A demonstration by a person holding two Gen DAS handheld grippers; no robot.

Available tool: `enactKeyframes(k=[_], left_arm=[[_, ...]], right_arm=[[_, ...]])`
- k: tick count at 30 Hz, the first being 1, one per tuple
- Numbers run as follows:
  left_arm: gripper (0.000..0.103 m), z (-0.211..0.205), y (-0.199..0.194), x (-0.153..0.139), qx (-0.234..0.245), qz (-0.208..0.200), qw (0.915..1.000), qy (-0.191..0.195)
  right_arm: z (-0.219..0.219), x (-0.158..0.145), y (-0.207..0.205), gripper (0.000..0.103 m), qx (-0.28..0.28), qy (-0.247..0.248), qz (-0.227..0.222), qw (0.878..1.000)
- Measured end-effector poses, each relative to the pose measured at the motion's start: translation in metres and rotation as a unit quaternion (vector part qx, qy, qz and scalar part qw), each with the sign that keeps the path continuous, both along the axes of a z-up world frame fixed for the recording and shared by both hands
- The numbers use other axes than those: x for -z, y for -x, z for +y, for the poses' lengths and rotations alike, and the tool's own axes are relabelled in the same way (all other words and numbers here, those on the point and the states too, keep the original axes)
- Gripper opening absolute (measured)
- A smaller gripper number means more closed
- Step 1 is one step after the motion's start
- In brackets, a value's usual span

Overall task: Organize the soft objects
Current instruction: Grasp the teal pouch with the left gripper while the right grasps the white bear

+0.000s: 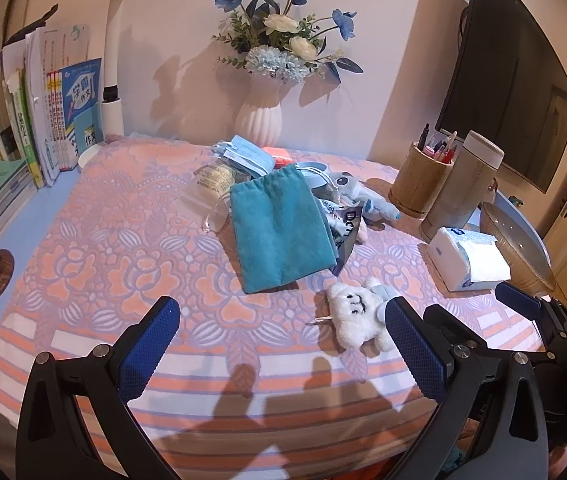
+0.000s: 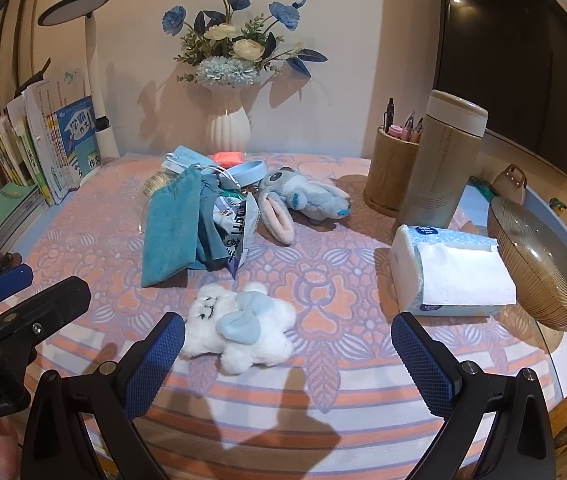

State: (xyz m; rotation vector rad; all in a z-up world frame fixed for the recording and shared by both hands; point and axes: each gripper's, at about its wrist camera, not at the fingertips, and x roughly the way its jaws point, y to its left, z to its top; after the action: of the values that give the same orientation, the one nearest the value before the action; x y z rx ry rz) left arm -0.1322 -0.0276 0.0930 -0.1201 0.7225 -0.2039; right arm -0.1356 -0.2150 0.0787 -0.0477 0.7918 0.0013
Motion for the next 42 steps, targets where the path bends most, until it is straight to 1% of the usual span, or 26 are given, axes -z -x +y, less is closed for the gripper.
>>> enactKeyframes(k=[4, 11, 14, 16, 20, 23, 27, 30, 32, 34, 38, 39, 40, 42], left_arm=[[0.102, 0.0, -0.002, 0.001, 0.001, 0.003, 1.0, 0.004], [0.102, -0.002, -0.009, -0.007, 0.013, -0.003, 0.9999, -0.008], [0.102, -0.002, -0.02, -0.012, 0.02, 0.001, 0.9998, -0.01], [0.102, -0.002, -0.03, -0.011, 0.028, 0.013, 0.9995, -0.003], [0.102, -0.012, -0.062, 0.001, 0.066, 0.061, 0.9956, 0.027], [0.102, -0.024, -0.089, 0.018, 0.077, 0.099, 0.9915, 0.034], [0.102, -0.038, -0.114, 0.035, 0.066, 0.114, 0.9911, 0.017], [0.102, -0.043, -0.129, 0.045, 0.061, 0.121, 0.9907, -0.01], [0.102, -0.038, -0.133, 0.049, 0.054, 0.121, 0.991, -0.021], [0.102, -0.026, -0.136, 0.052, 0.045, 0.124, 0.9911, -0.018], [0.102, 0.0, -0.144, 0.059, 0.03, 0.141, 0.9895, 0.012], [0.102, 0.006, -0.146, 0.061, 0.025, 0.145, 0.989, 0.016], [0.102, 0.013, -0.149, 0.064, 0.02, 0.15, 0.9882, 0.024], [0.102, 0.021, -0.15, 0.068, 0.019, 0.157, 0.9864, 0.044]], right_arm=[[-0.001, 0.001, -0.001, 0.103, -0.001, -0.001, 0.003, 1.0], [-0.001, 0.002, -0.002, 0.103, -0.005, -0.001, 0.005, 1.0], [-0.003, 0.003, -0.002, 0.103, -0.004, -0.002, 0.007, 1.0], [-0.006, 0.004, -0.004, 0.103, -0.001, -0.006, 0.009, 1.0], [-0.01, 0.006, -0.01, 0.103, 0.005, -0.005, 0.014, 1.0], [-0.013, 0.011, -0.017, 0.103, 0.003, -0.005, 0.025, 1.0], [-0.015, 0.02, -0.025, 0.103, 0.002, 0.004, 0.041, 0.999], [-0.018, 0.026, -0.03, 0.103, 0.003, 0.0, 0.052, 0.999], [-0.02, 0.028, -0.034, 0.103, 0.003, -0.004, 0.057, 0.998], [-0.02, 0.03, -0.036, 0.103, 0.0, -0.004, 0.06, 0.998], [-0.017, 0.035, -0.044, 0.103, -0.03, -0.021, 0.07, 0.997], [-0.017, 0.036, -0.046, 0.103, -0.052, -0.03, 0.076, 0.995], [-0.016, 0.036, -0.047, 0.103, -0.062, -0.034, 0.077, 0.994], [-0.019, 0.037, -0.051, 0.103, -0.1, -0.056, 0.086, 0.99]])
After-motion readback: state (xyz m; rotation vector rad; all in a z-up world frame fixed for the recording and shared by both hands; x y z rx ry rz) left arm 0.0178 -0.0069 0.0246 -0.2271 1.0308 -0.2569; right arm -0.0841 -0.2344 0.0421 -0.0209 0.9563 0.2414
